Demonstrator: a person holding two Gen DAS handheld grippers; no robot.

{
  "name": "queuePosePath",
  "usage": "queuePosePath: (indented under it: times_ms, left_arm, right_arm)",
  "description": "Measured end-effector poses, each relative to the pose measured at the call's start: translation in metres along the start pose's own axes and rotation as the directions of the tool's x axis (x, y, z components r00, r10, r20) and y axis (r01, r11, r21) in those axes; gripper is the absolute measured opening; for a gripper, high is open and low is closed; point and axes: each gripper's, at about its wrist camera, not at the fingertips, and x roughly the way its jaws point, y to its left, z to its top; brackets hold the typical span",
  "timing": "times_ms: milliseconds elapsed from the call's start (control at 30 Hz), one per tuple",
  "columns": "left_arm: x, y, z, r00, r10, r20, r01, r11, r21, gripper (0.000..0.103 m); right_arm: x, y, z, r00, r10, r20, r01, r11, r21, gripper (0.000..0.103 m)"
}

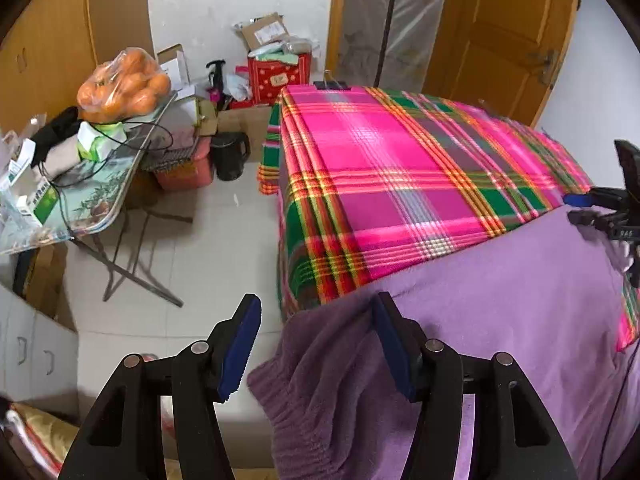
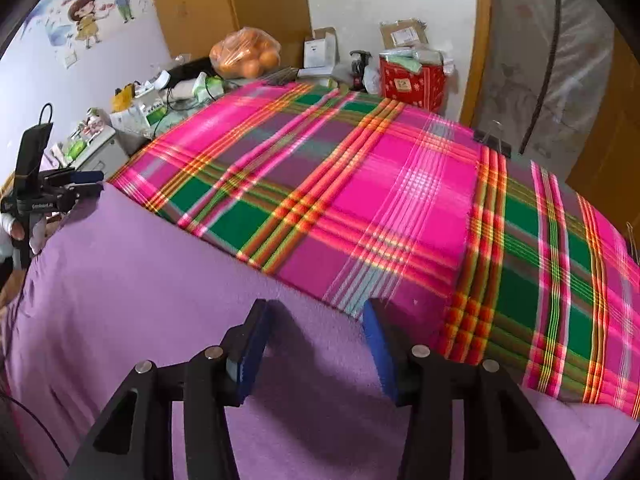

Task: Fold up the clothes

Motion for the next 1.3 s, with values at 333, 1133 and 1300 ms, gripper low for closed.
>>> queuePosePath:
  times_ms: [333,1133,1300]
  left_arm:
    - [-0.004,-0.013,-0.003,1.0,-0.012,0.022,0.011,0.999,0.043,0.036]
    - [-0.132,-0.057,-0.042,0.972,-0.096,0.213,0.06,0.984,0.168,0.008]
    - [-0.171,-0.064,-0.079,0.966,-0.136,0.219,0.089,0.973,0.211,0.007]
  right_arm:
    - [0.002,0.012,0.007,0.999,0.024,-0.048,-0.028,0.997,-0.071,0.022]
    - [-0.153,0.082,-0.041,0.966,-0.152,0.208,0.162,0.986,-0.031,0.0]
    - [-0.188,0.117,-0.081,0.957,-0.145,0.251,0.157,0.987,-0.028,0.0]
